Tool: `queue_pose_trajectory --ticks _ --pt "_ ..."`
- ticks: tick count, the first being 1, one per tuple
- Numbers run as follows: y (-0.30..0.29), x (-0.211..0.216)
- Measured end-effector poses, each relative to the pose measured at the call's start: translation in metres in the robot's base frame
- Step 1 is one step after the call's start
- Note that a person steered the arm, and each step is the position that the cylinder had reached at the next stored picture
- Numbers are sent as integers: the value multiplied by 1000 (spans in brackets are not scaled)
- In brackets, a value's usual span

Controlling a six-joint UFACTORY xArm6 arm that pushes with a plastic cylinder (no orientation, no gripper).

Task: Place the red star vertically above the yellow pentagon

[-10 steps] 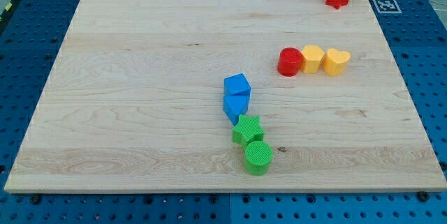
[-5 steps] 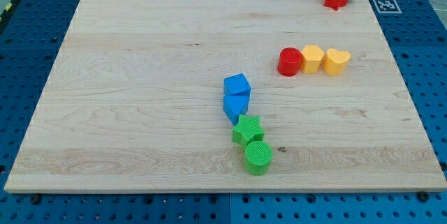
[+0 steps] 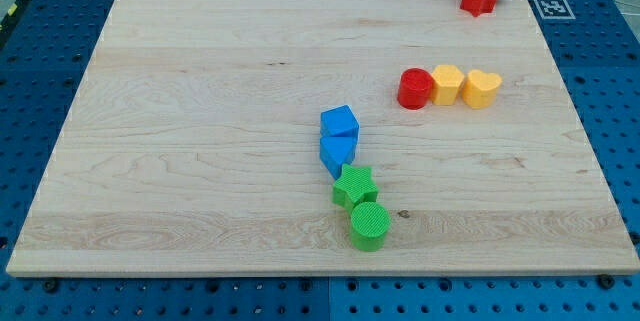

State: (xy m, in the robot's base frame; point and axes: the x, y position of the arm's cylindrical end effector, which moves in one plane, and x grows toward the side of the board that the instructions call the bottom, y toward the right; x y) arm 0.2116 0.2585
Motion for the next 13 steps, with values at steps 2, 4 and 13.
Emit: queue_pose_trajectory --ticks 2,4,13 --pt "-40 14" --pt "-59 38" --pt "-61 53"
